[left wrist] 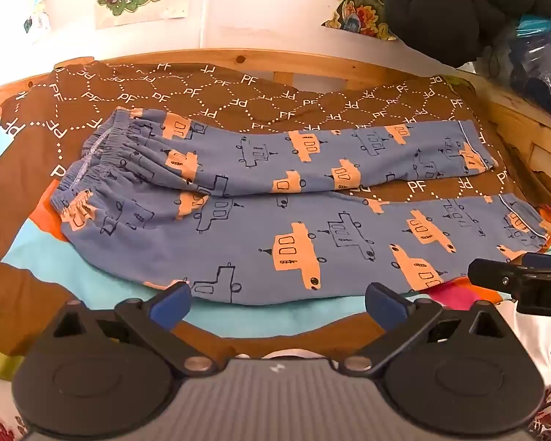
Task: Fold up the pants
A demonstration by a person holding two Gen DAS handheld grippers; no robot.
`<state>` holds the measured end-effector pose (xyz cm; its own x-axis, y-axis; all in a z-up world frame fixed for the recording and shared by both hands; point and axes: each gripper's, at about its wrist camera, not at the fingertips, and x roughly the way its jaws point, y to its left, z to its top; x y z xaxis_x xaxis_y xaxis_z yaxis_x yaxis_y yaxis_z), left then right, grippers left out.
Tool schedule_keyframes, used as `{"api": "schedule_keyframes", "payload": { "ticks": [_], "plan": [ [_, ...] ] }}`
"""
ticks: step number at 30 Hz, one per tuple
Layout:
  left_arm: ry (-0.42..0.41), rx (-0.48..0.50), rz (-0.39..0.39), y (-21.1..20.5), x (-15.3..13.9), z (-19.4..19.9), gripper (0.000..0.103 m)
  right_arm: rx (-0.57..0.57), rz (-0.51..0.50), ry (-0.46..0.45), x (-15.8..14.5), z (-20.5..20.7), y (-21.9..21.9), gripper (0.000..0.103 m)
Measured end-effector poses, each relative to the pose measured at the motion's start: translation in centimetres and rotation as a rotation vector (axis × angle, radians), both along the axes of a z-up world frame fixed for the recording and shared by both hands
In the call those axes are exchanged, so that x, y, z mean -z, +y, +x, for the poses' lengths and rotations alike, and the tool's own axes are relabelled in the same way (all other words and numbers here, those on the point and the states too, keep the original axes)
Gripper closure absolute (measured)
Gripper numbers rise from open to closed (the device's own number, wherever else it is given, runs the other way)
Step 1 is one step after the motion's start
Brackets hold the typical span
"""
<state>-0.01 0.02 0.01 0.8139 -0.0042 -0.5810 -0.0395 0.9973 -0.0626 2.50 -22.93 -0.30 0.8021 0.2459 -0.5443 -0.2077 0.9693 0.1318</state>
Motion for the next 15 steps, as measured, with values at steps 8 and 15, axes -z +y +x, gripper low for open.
{"api": "schedule_keyframes", "payload": {
  "ticks": [8, 15],
  "plan": [
    [-0.001, 0.0, 0.002, -0.01, 0.0, 0.0, 0.0, -0.004, 0.002, 0.003, 0.06, 0.05, -0.01, 0.001],
    [-0.002, 0.0, 0.004, -0.01, 0.01, 0.01, 0.0, 0.0, 0.005, 0.007, 0.08, 0.1, -0.01, 0.001]
  ]
}}
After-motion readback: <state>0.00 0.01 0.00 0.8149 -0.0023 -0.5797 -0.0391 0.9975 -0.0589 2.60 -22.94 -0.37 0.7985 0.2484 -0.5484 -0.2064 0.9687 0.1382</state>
